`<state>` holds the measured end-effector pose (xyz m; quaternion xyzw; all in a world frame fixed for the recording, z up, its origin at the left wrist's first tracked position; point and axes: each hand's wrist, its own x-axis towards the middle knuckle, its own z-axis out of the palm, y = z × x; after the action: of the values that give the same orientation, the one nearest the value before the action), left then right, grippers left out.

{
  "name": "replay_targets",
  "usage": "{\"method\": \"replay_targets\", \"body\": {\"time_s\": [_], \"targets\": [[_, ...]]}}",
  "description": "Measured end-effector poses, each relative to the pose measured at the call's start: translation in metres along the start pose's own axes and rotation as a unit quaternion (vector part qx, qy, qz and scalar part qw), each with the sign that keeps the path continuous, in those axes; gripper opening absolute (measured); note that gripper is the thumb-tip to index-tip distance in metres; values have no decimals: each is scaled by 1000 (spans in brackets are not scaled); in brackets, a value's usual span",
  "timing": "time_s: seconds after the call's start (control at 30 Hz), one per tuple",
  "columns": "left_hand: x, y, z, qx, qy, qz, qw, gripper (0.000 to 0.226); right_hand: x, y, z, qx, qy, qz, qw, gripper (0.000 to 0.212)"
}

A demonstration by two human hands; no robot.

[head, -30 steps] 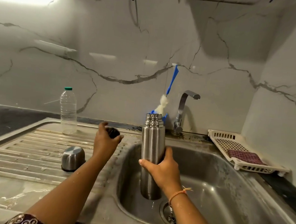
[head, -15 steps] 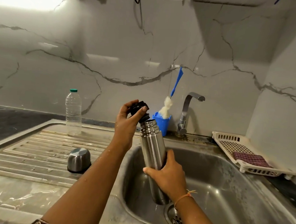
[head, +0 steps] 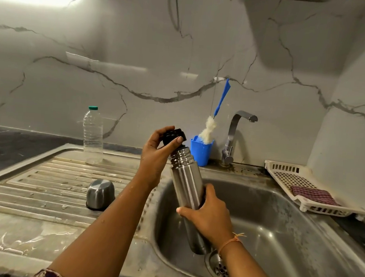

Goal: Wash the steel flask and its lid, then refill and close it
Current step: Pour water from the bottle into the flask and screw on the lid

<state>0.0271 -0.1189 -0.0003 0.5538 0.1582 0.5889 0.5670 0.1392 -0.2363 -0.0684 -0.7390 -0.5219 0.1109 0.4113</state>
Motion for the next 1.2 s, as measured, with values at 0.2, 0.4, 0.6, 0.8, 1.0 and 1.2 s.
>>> {"method": "replay_targets", "body": {"time_s": [0.2,0.4,0.6,0.8,1.0,1.2], "targets": [[-9,-10,7,23,-50,-26,998,26,1,-2,2,0,8,-5,1000,66],[-13,-11,14,36,-6,-38,999,45,0,-2,1,16,-5,-12,1000,64],[-9,-8,4,-52,-1,-68,996,37,1,-3,1,94,-39,-9,995,61],[-11,-2,7,-67,-36,-129,989,48,0,-5,4,57,-18,-23,998,61],[-16,-6,21,90,63,-109,988,63,1,-1,0,15,-44,-42,998,63],[-8,8,1,-87,-59,-154,982,83,4,-1,-4,156,-112,-54,980,64]]}}
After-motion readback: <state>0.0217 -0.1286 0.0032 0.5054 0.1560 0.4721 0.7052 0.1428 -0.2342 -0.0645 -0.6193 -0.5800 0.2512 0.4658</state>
